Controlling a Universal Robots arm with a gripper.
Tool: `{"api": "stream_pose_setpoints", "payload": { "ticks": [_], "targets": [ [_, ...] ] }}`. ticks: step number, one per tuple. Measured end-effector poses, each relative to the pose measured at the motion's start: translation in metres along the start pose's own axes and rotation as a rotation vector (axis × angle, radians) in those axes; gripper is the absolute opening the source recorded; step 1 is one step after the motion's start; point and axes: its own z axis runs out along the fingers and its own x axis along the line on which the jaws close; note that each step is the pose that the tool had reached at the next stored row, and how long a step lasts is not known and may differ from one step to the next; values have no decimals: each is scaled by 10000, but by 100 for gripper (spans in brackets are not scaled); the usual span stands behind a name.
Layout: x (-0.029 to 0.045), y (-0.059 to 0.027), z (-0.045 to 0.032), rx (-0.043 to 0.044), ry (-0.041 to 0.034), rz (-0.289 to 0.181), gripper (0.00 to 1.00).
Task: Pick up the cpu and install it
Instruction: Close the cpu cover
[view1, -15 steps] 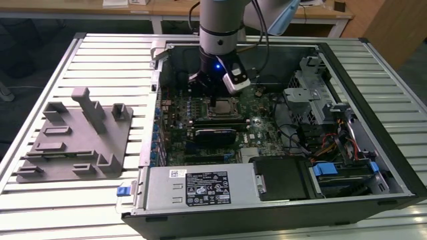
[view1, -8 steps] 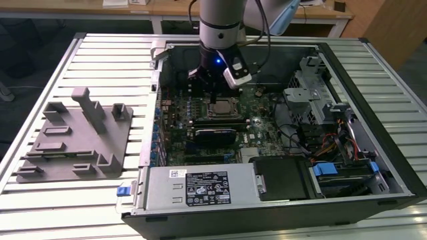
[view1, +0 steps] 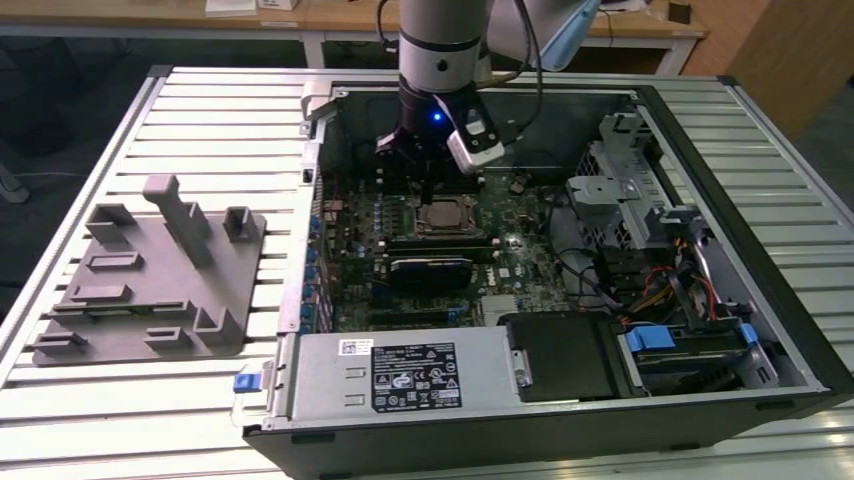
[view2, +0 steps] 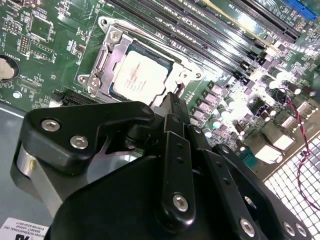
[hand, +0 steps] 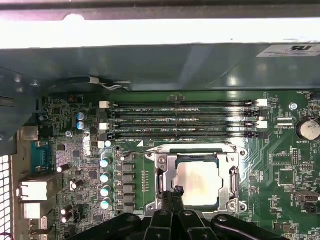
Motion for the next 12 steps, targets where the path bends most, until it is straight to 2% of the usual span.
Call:
{"api": "stream_pose_setpoints", "payload": {
  "ticks": [4,12],
  "targets": [
    [-59,2,0,0,-1,1,11],
    [-282,8,-3,0,0,0,11]
  ]
}}
